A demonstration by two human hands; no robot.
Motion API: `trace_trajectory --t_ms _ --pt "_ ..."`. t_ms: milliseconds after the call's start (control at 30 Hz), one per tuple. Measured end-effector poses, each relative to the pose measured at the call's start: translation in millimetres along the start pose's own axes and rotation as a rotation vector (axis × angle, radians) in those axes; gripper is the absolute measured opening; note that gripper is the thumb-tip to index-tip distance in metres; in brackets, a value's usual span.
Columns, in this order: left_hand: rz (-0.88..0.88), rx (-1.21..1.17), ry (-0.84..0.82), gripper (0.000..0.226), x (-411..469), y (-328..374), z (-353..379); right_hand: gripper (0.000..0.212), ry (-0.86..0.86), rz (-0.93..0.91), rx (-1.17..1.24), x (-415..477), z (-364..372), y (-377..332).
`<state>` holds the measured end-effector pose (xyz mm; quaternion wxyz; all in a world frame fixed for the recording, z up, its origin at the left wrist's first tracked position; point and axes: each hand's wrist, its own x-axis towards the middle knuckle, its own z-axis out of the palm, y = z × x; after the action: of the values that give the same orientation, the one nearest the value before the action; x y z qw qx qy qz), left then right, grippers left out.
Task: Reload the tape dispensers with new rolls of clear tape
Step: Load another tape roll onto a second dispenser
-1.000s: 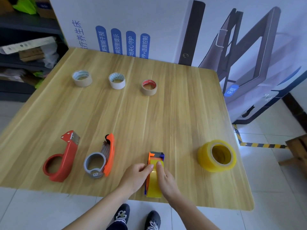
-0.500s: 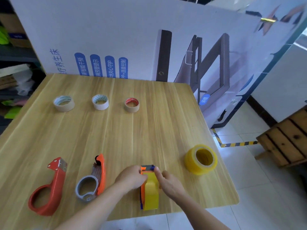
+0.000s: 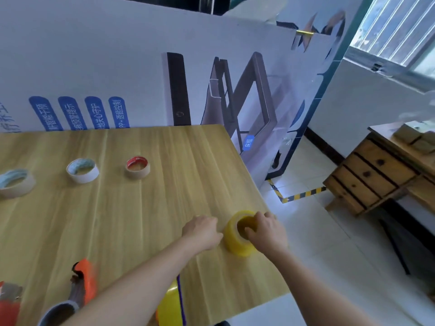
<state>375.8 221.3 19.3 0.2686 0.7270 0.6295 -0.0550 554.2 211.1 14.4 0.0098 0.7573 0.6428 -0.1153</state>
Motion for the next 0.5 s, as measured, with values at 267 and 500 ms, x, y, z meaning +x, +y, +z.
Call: trace_trajectory --t_ms 267,500 --pt "-0.136 -0.096 0.001 0.042 65.2 60.4 33.1 0.039 -0.187 -0.039 0.049 48.3 15.2 45.7" --pt "-0.208 -0.074 0.133 0.022 82.5 62.5 48.1 0.008 -0.230 -0.093 0.164 68.0 28.6 55.1"
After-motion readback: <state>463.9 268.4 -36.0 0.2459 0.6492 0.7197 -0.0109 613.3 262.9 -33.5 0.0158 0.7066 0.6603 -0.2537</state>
